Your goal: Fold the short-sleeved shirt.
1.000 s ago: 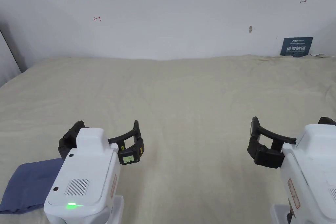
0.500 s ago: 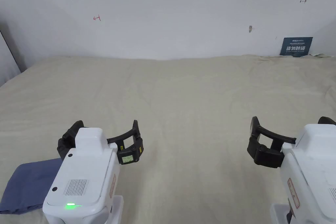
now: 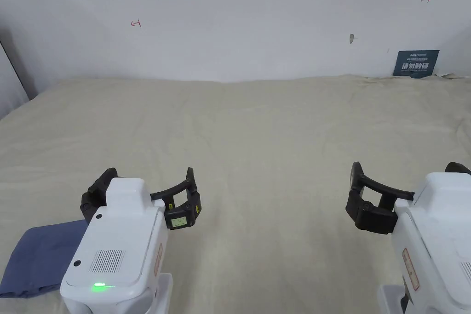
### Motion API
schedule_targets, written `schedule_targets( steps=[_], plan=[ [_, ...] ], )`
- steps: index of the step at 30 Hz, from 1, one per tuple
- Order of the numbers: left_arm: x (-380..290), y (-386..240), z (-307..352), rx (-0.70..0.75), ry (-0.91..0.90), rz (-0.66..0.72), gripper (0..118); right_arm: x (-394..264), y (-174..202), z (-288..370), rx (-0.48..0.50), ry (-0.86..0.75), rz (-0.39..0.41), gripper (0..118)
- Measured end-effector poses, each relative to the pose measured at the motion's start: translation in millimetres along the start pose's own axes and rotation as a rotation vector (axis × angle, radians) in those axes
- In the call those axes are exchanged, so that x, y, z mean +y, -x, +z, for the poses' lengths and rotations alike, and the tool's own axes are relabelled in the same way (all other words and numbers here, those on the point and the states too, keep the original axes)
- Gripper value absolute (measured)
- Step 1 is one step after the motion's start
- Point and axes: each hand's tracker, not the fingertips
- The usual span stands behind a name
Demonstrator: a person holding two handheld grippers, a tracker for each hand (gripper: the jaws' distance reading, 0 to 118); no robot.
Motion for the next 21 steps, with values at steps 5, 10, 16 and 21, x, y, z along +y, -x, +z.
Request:
schedule_targets(
  steps=[5, 10, 16, 21],
  plan=[
    [-0.9, -1.0, 0.0, 0.0, 0.001, -0.006, 118, 0.8, 1.3, 0.3, 0.002, 0.001, 0.003, 118],
    [-1.2, -1.7, -0.8, -0.004, 0.001, -0.011, 118, 1.1, 1.8, 0.6, 0.002, 0.003, 0.004, 118],
    [-1.3, -2.7, -0.6, -0.001, 0.0, -0.014, 118, 1.8, 1.9, 1.2, -0.002, 0.003, 0.004, 118],
    [-2.0, -2.4, -0.5, 0.002, -0.002, -0.021, 118, 0.7, 0.0, -0.4, -0.006, 0.002, 0.002, 118]
  ],
)
